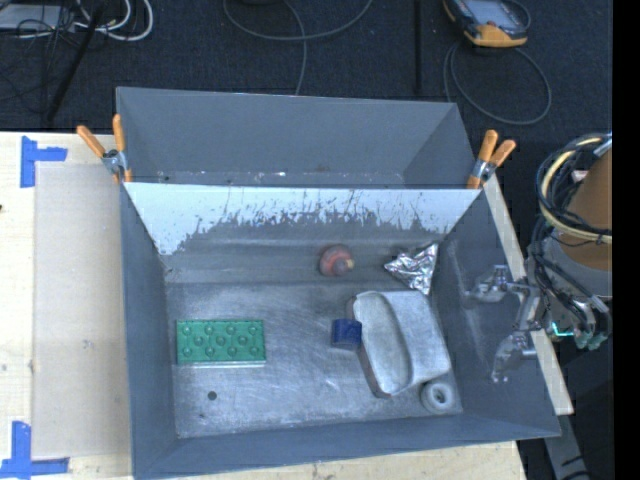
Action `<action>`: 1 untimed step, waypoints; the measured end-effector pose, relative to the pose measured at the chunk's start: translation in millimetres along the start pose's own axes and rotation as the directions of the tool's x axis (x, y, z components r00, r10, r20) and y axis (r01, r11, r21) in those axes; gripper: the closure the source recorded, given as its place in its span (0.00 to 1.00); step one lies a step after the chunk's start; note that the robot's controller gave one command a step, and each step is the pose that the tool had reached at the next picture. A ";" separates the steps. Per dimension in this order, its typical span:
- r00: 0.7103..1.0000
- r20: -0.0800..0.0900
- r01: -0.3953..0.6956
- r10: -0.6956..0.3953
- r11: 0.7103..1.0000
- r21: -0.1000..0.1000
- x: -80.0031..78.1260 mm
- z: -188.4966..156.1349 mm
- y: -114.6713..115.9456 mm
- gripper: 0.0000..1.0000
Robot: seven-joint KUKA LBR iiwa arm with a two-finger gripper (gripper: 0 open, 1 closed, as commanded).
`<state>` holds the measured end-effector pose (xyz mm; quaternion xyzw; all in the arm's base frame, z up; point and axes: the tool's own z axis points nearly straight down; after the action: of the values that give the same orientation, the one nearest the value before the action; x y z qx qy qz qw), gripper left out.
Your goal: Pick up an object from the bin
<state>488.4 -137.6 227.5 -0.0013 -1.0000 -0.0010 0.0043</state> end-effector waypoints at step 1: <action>0.999 0.018 0.029 -0.029 1.000 0.010 -36.5 122.2 59.5 0.00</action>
Offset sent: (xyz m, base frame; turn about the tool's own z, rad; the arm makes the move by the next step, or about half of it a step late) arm 0.0347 0.0691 -0.1378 -0.0348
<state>524.0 -78.0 105.1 0.0130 -0.9999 0.0036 -0.0047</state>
